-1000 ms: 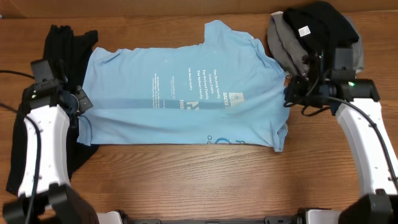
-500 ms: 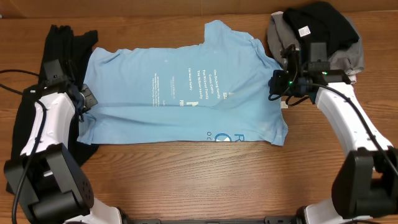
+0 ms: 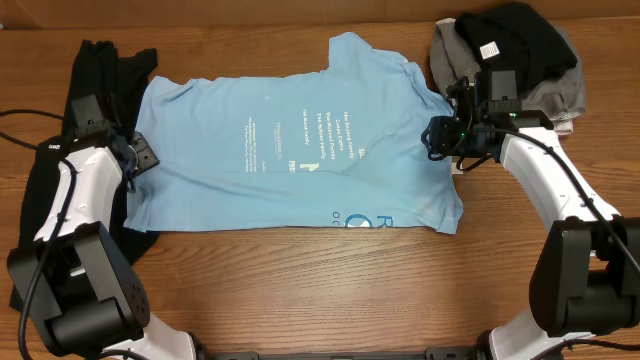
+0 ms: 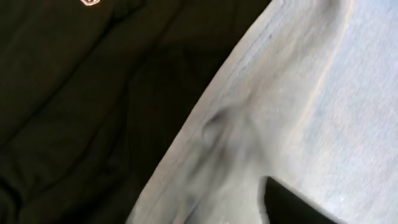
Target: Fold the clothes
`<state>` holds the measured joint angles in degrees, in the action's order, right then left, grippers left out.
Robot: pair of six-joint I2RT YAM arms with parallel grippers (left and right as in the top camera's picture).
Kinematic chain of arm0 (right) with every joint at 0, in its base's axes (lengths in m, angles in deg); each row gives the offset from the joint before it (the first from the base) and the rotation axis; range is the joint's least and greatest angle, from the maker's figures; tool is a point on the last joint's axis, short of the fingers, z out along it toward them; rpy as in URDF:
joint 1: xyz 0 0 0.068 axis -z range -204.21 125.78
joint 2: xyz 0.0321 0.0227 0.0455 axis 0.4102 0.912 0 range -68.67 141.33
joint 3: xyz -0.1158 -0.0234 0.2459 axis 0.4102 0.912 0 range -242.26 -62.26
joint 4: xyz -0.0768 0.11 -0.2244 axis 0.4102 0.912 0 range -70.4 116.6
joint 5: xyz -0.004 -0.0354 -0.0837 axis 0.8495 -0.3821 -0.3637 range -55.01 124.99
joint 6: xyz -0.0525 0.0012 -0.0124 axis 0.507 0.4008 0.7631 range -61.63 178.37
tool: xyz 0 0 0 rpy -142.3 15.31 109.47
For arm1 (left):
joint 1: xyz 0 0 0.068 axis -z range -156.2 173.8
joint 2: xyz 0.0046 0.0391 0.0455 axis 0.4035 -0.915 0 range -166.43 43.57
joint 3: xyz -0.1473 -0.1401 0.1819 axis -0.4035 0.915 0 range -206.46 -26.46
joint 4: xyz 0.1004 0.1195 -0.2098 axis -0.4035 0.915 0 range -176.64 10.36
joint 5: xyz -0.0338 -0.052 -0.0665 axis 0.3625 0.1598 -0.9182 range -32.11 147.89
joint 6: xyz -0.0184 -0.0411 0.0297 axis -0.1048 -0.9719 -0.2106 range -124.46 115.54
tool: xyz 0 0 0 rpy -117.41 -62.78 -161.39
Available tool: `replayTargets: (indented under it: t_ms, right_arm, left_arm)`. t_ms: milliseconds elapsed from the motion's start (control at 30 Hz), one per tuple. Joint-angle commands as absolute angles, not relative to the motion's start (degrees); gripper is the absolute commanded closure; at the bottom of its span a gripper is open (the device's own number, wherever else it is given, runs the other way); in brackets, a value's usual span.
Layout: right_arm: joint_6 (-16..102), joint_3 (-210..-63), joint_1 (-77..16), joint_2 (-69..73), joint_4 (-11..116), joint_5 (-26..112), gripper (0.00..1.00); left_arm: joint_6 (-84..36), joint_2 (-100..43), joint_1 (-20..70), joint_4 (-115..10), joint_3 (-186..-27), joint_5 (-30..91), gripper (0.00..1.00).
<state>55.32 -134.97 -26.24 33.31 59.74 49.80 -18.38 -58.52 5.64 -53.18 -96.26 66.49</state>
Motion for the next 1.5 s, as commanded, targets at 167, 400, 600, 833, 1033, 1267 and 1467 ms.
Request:
replayTargets:
  t_ms: [167,400,600,833,1033,1267,1467]
  right_arm:
    - [55.8,-151.7,-26.4,31.2,73.5,49.7,0.36]
    - [57.6,-171.2,-27.1,31.2,89.0,49.6,0.27]
    - [58.3,-175.2,-28.7,31.2,91.1,49.6,0.26]
    - [58.2,-175.1,-30.1,31.4,91.0,49.6,0.27]
    - [58.2,-175.1,-30.1,31.4,91.1,49.6,0.27]
    - [58.2,-175.1,-30.2,31.4,91.5,49.7,0.27]
    - [58.2,-174.3,-30.3,31.4,91.9,49.7,0.27]
  left_arm:
    - [-9.9,-59.2,5.4,-41.6,-114.1,55.0,0.00]
    - [-3.0,-59.8,8.4,-31.1,-136.3,46.2,0.02]
    - [-0.5,-69.3,12.0,-27.1,-152.8,51.0,0.00]
    - [1.8,-86.4,12.6,-28.9,-162.8,48.3,0.02]
    - [6.6,-94.7,14.3,-31.9,-162.8,48.9,0.10]
    - [7.1,-100.6,14.6,-37.6,-162.8,51.1,0.11]
    - [6.7,-103.3,14.5,-42.3,-162.7,54.9,0.11]
